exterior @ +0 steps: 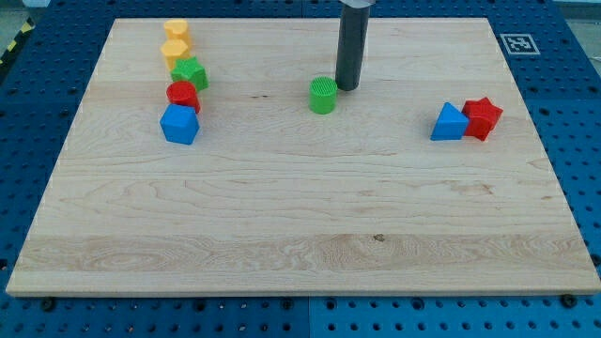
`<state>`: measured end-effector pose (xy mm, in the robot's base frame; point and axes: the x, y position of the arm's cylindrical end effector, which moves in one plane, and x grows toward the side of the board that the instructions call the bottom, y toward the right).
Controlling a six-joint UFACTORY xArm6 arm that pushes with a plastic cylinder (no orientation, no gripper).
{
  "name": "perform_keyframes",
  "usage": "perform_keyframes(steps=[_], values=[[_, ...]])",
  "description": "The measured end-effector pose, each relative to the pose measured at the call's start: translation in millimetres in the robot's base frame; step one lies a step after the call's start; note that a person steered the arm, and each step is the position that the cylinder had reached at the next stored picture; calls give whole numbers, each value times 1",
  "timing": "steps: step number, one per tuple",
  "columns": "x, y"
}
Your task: Move the green circle to the bottom of the blue cube
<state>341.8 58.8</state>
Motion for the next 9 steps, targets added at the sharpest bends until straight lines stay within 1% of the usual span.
perform_keyframes(steps=[1, 2, 3, 4, 5, 7, 9], values=[[22, -7], [35, -31], [32, -46], [-3, -46], [3, -65], [45, -72], [71, -80]])
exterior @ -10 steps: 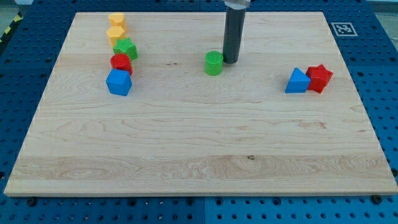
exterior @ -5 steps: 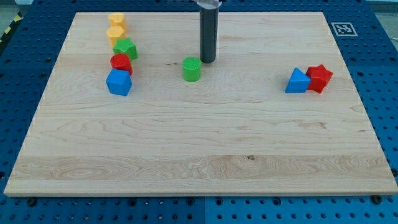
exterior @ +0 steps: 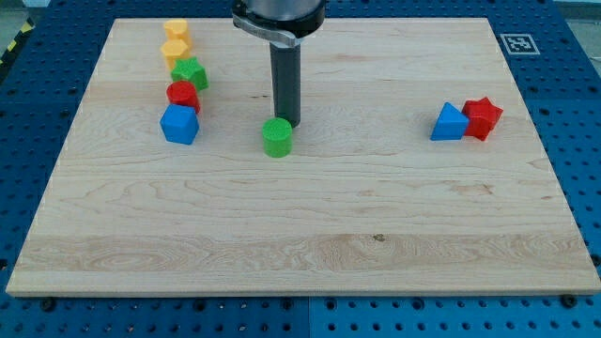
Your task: Move the green circle to the bottom of the blue cube
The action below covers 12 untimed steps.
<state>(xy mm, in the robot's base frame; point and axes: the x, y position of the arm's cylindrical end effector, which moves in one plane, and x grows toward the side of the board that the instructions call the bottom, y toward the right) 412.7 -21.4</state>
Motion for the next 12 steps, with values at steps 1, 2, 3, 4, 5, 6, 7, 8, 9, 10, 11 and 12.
perform_keyframes(steps=[1, 2, 3, 4, 5, 6, 7, 8, 9, 10, 11, 12], values=[[15, 8], [27, 8], [29, 23], [34, 53], [53, 54], [56, 44], [56, 26], [56, 5], [56, -16], [56, -44], [56, -72], [56, -93]])
